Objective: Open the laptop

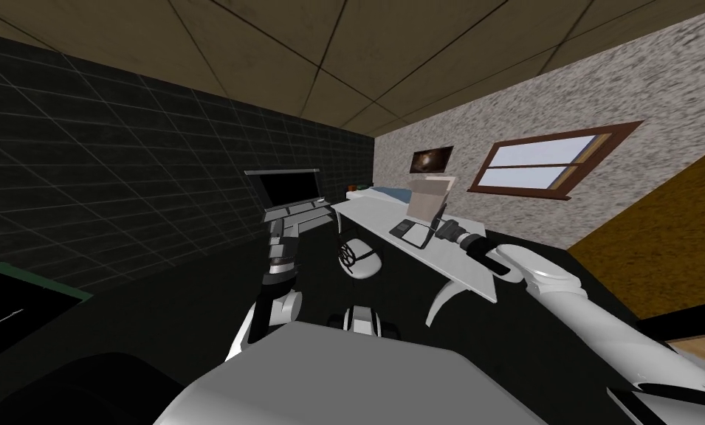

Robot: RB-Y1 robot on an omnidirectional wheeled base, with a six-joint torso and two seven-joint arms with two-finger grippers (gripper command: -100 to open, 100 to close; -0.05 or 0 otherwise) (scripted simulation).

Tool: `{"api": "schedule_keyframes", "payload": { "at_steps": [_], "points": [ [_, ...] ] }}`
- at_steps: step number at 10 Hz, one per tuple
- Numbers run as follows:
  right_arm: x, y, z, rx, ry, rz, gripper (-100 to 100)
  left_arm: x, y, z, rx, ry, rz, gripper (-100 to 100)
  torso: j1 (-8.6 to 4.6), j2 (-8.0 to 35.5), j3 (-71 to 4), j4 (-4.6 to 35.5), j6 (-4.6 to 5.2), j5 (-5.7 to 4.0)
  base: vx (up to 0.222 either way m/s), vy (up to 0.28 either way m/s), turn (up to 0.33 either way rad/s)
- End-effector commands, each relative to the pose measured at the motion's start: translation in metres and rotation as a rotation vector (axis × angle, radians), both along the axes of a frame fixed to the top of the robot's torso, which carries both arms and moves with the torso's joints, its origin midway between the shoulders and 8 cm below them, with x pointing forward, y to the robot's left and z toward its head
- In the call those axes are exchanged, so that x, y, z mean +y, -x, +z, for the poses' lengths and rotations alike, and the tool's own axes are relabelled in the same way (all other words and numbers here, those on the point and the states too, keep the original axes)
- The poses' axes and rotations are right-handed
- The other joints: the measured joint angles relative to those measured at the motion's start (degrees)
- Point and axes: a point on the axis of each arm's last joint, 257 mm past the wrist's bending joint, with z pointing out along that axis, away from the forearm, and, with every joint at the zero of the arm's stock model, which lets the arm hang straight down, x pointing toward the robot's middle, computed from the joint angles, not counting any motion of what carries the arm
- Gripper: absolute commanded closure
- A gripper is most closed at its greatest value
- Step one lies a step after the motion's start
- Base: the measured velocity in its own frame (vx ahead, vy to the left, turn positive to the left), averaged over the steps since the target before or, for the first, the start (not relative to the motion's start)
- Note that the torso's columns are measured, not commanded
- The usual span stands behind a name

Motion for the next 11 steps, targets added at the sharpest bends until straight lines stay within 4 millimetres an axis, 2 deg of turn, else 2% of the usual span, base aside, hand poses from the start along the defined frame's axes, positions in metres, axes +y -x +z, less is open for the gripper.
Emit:
{"api": "schedule_keyframes", "payload": {
  "at_steps": [1, 2, 4, 5, 7, 8, 10, 11],
  "points": [
    [-0.019, 0.011, -0.009, 0.066, 0.056, 0.007, 100, 0.000, 0.000, 0.000, 0.000, 0.000, 0.000, 0, -0.09, -0.01, -0.01, -0.02, -0.05, -0.05, 0.094, 0.146, 0.028],
    [-0.022, 0.011, -0.006, 0.065, 0.065, 0.005, 100, 0.000, 0.000, 0.000, 0.000, 0.000, 0.000, 0, -0.10, -0.04, -0.02, -0.08, -0.07, -0.11, 0.062, 0.113, 0.007],
    [-0.044, 0.023, -0.011, 0.124, 0.116, 0.002, 100, 0.000, 0.000, 0.000, 0.000, 0.000, 0.000, 0, -0.27, 0.15, 0.10, 0.04, 0.04, -0.12, 0.078, 0.110, 0.043],
    [-0.046, 0.023, -0.009, 0.124, 0.120, 0.001, 100, 0.000, 0.000, 0.000, 0.000, 0.000, 0.000, 0, -0.22, 0.22, 0.14, 0.07, 0.12, -0.09, 0.062, 0.103, 0.008],
    [-0.067, 0.035, -0.013, 0.186, 0.165, -0.006, 100, 0.000, 0.000, 0.000, 0.000, 0.000, 0.000, 0, -0.25, 0.45, 0.29, 0.24, 0.20, -0.04, 0.093, 0.124, 0.025],
    [-0.070, 0.035, -0.010, 0.185, 0.174, -0.008, 100, 0.000, 0.000, 0.000, 0.000, 0.000, 0.000, 0, -0.07, 0.38, 0.25, 0.24, 0.20, 0.02, 0.069, 0.114, 0.004],
    [-0.091, 0.049, -0.013, 0.249, 0.214, -0.019, 100, 0.000, 0.000, 0.000, 0.000, 0.000, 0.000, 0, -0.24, 0.65, 0.41, 0.32, 0.22, -0.02, 0.073, 0.112, 0.024],
    [-0.095, 0.049, -0.009, 0.248, 0.226, -0.022, 100, 0.000, 0.000, 0.000, 0.000, 0.000, 0.000, 0, -0.15, 0.45, 0.31, 0.26, 0.21, -0.01, 0.088, 0.101, 0.006]
  ]
}}
